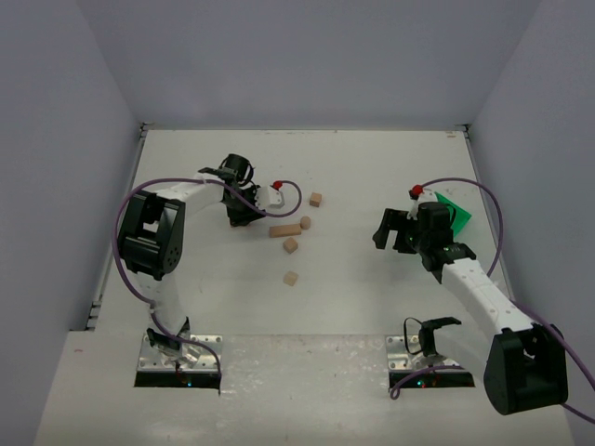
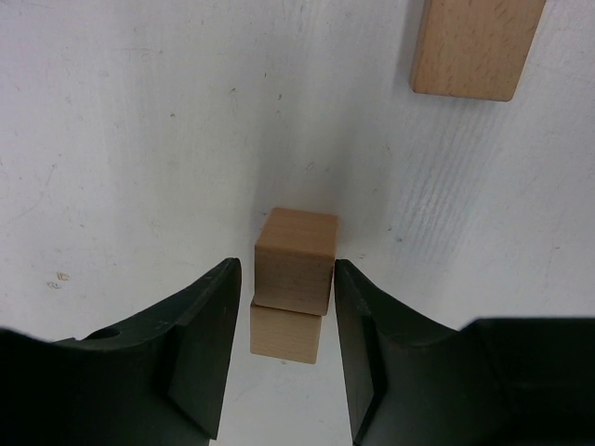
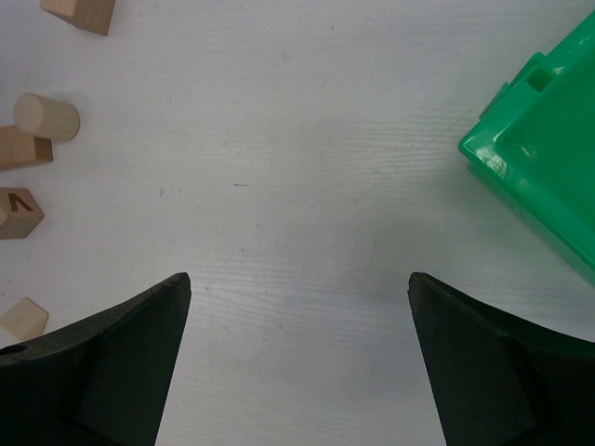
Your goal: Build the wood block tower
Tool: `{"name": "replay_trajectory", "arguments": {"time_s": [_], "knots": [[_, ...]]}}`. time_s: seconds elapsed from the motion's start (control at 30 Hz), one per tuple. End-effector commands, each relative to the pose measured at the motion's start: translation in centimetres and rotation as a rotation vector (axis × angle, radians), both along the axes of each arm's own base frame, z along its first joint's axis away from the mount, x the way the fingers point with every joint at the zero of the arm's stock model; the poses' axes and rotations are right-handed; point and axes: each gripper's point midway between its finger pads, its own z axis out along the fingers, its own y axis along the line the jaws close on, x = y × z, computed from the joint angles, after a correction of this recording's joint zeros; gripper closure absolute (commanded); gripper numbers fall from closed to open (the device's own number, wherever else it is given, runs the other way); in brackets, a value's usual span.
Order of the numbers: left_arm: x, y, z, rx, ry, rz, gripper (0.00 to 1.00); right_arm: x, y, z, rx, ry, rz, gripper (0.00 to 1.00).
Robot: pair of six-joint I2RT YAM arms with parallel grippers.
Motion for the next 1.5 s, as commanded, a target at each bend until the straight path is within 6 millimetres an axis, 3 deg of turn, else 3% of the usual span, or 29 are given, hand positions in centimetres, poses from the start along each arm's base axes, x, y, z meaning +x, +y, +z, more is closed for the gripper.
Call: {"name": "replay_trajectory", "arguments": {"time_s": [0.0, 0.13, 0.3, 0.43, 0.53, 0.7, 0.87, 0.93, 1.03, 1.13, 1.17, 1.3, 1.47], "knots": [[0.7, 0.0, 1.6, -0.038, -0.044, 0.015, 0.58, 1.1, 0.6, 2.1, 0.014, -0.070, 0.035, 0.01], [0.5, -0.1, 2.0, -0.048, -0.039, 0.013, 0.55, 1.0, 0.8, 2.3, 0.019, -0.078, 0.046, 0.01], [0.6, -1.1, 4.3, -0.105, -0.063, 0.009, 0.46, 0.8, 0.8, 2.4, 0.018, -0.090, 0.051, 0.01], [1.9, -3.0, 7.9, -0.220, -0.117, 0.026, 0.29, 0.7, 1.0, 2.6, 0.025, -0.106, 0.066, 0.01], [2.9, -4.7, 11.0, -0.315, -0.163, 0.022, 0.01, 0.7, 1.2, 2.9, 0.033, -0.118, 0.075, 0.01], [4.6, -9.0, 14.8, -0.494, -0.194, 0.025, 0.00, 0.7, 1.7, 4.3, 0.066, -0.186, 0.089, 0.01], [3.8, -13.8, 14.1, -0.449, -0.229, -0.206, 0.00, -0.1, 2.1, 5.2, 0.092, -0.242, 0.115, 0.01], [3.2, -16.2, 12.7, -0.417, -0.217, -0.299, 0.00, -0.4, 2.2, 5.2, 0.095, -0.245, 0.125, 0.01], [3.9, -18.3, 12.0, -0.391, -0.226, -0.368, 0.00, -0.7, 2.1, 5.1, 0.093, -0.243, 0.119, 0.01], [4.9, -19.4, 10.1, -0.367, -0.205, -0.389, 0.00, -0.8, 2.1, 4.8, 0.094, -0.243, 0.118, 0.01], [5.4, -19.6, 10.8, -0.370, -0.222, -0.390, 0.00, -0.7, 2.2, 4.9, 0.098, -0.247, 0.122, 0.01], [6.8, -20.9, 9.2, -0.348, -0.240, -0.438, 0.00, -0.6, 2.2, 4.4, 0.097, -0.234, 0.122, 0.01], [7.4, -20.8, 7.2, -0.292, -0.261, -0.489, 0.07, -0.5, 2.1, 4.1, 0.093, -0.215, 0.118, 0.01]]}}
